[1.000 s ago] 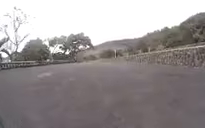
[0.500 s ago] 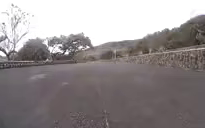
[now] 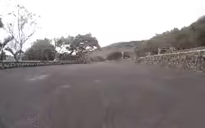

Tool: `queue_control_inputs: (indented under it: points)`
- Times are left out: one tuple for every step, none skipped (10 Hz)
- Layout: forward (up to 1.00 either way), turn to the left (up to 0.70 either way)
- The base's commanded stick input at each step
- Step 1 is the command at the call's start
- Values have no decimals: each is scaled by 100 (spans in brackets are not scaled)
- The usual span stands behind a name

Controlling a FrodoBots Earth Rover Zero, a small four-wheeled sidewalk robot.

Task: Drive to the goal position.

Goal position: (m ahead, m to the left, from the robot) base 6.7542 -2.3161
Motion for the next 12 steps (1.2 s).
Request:
queue_control_inputs:
  points:
    - [70,0]
    - [70,0]
    - [70,0]
    - [70,0]
    - [70,0]
    - [70,0]
    - [70,0]
    - [70,0]
    - [70,0]
    - [70,0]
    - [70,0]
    - [70,0]
